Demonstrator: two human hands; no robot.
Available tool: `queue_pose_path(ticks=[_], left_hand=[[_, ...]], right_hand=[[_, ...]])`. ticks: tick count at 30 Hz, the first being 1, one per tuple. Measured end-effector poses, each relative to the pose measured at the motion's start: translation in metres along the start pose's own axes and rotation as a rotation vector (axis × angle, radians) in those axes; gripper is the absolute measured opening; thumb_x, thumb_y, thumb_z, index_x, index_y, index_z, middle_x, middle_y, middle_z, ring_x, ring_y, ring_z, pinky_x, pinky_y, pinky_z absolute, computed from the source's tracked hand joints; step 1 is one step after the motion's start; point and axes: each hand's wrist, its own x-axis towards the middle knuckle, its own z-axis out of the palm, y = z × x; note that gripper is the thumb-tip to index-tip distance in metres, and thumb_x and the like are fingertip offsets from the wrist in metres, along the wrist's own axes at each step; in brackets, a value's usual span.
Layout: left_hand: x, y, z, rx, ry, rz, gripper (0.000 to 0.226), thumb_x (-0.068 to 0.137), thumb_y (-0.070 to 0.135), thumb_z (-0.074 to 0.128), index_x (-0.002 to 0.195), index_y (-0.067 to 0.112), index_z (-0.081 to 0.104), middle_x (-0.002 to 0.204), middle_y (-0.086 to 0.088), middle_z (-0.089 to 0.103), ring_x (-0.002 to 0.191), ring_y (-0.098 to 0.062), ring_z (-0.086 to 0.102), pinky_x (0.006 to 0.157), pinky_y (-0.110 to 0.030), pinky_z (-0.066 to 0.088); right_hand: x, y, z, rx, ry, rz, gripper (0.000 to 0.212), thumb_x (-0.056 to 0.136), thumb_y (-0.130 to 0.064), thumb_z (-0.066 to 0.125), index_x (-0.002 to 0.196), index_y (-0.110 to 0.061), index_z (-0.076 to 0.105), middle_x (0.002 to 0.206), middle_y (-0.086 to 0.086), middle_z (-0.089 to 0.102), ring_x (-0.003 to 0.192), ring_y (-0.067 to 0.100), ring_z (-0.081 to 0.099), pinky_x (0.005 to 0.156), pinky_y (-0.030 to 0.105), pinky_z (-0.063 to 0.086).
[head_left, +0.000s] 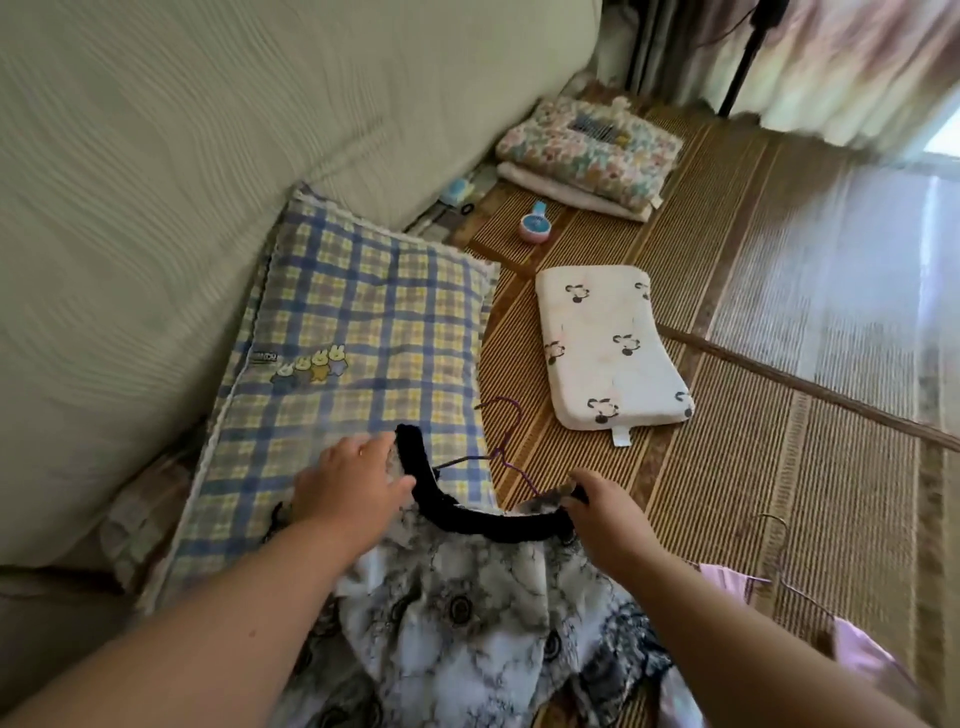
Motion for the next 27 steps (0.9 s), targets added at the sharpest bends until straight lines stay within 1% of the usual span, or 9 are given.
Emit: queue_pose_path(ticks=[2, 3, 5, 6, 8, 13, 19, 23, 27], left_hand=[[-0.018, 0.007, -0.004, -0.014, -0.037, 0.045, 0.061, 0.091, 0.053, 0.044, 0.145, 0.029, 0.028, 0.152, -0.002, 0.029, 0.137, -0.026, 0.029, 0.109, -0.046, 0.031], [-0.028, 0.012, -0.007, -0.025, -0.044, 0.061, 0.061, 0.091, 0.053, 0.044, 0.146, 0.029, 0.027, 0.154, -0.001, 0.026, 0.139, -0.025, 0.027, 0.111, -0.046, 0.029], [-0.053, 0.021, -0.017, -0.048, -0.042, 0.093, 0.06, 0.092, 0.052, 0.043, 0.146, 0.031, 0.027, 0.155, 0.0, 0.024, 0.14, -0.024, 0.024, 0.112, -0.047, 0.026], [-0.068, 0.026, -0.021, -0.051, -0.045, 0.11, 0.06, 0.092, 0.051, 0.042, 0.146, 0.031, 0.026, 0.155, -0.001, 0.024, 0.14, -0.024, 0.024, 0.112, -0.046, 0.025], [-0.098, 0.035, -0.029, -0.052, -0.047, 0.149, 0.061, 0.092, 0.051, 0.042, 0.147, 0.029, 0.025, 0.155, -0.001, 0.023, 0.14, -0.024, 0.024, 0.111, -0.046, 0.027], [-0.192, 0.053, -0.046, -0.061, -0.04, 0.268, 0.061, 0.092, 0.047, 0.045, 0.146, 0.029, 0.025, 0.154, -0.003, 0.023, 0.139, -0.026, 0.025, 0.111, -0.047, 0.028], [-0.316, 0.082, -0.043, -0.062, -0.033, 0.45, 0.062, 0.09, 0.047, 0.048, 0.146, 0.032, 0.025, 0.154, 0.0, 0.023, 0.14, -0.024, 0.022, 0.11, -0.047, 0.024], [-0.385, 0.113, -0.026, -0.022, -0.043, 0.618, 0.063, 0.089, 0.047, 0.047, 0.145, 0.034, 0.023, 0.154, 0.001, 0.023, 0.14, -0.022, 0.02, 0.113, -0.048, 0.019], [-0.446, 0.163, -0.013, -0.038, -0.095, 0.779, 0.062, 0.089, 0.048, 0.049, 0.144, 0.034, 0.027, 0.152, 0.001, 0.027, 0.139, -0.022, 0.023, 0.113, -0.048, 0.023]], right_hand=[[-0.023, -0.005, -0.005, -0.025, -0.034, -0.029, 0.039, 0.095, -0.029, 0.047, 0.134, -0.025, 0.045, 0.128, 0.003, 0.053, 0.083, 0.007, 0.054, 0.065, 0.019, 0.049], [-0.034, -0.006, -0.007, -0.054, -0.042, -0.049, 0.042, 0.095, -0.03, 0.047, 0.137, -0.026, 0.042, 0.135, 0.002, 0.048, 0.09, 0.008, 0.055, 0.071, 0.019, 0.051], [-0.064, -0.011, -0.013, -0.118, -0.034, -0.093, 0.047, 0.095, -0.033, 0.048, 0.141, -0.027, 0.037, 0.144, 0.0, 0.04, 0.117, 0.015, 0.051, 0.096, 0.029, 0.048], [-0.081, -0.014, -0.017, -0.135, -0.023, -0.108, 0.048, 0.095, -0.034, 0.048, 0.142, -0.027, 0.036, 0.146, 0.0, 0.038, 0.125, 0.016, 0.046, 0.103, 0.033, 0.043], [-0.115, -0.019, -0.023, -0.153, -0.006, -0.13, 0.051, 0.094, -0.034, 0.05, 0.142, -0.028, 0.035, 0.148, -0.001, 0.036, 0.13, 0.018, 0.041, 0.108, 0.036, 0.037], [-0.221, -0.017, -0.041, -0.236, 0.076, -0.186, 0.054, 0.092, -0.034, 0.054, 0.142, -0.029, 0.035, 0.147, -0.001, 0.037, 0.127, 0.018, 0.043, 0.107, 0.035, 0.039], [-0.359, 0.03, -0.048, -0.353, 0.229, -0.186, 0.052, 0.09, -0.038, 0.055, 0.138, -0.031, 0.038, 0.146, 0.002, 0.038, 0.129, 0.023, 0.04, 0.105, 0.04, 0.037], [-0.443, 0.079, -0.051, -0.379, 0.316, -0.082, 0.053, 0.086, -0.043, 0.056, 0.136, -0.035, 0.041, 0.148, -0.001, 0.036, 0.134, 0.024, 0.035, 0.108, 0.041, 0.034], [-0.522, 0.13, -0.067, -0.356, 0.383, 0.078, 0.053, 0.086, -0.048, 0.054, 0.136, -0.037, 0.041, 0.149, 0.0, 0.035, 0.135, 0.024, 0.035, 0.109, 0.045, 0.033]])
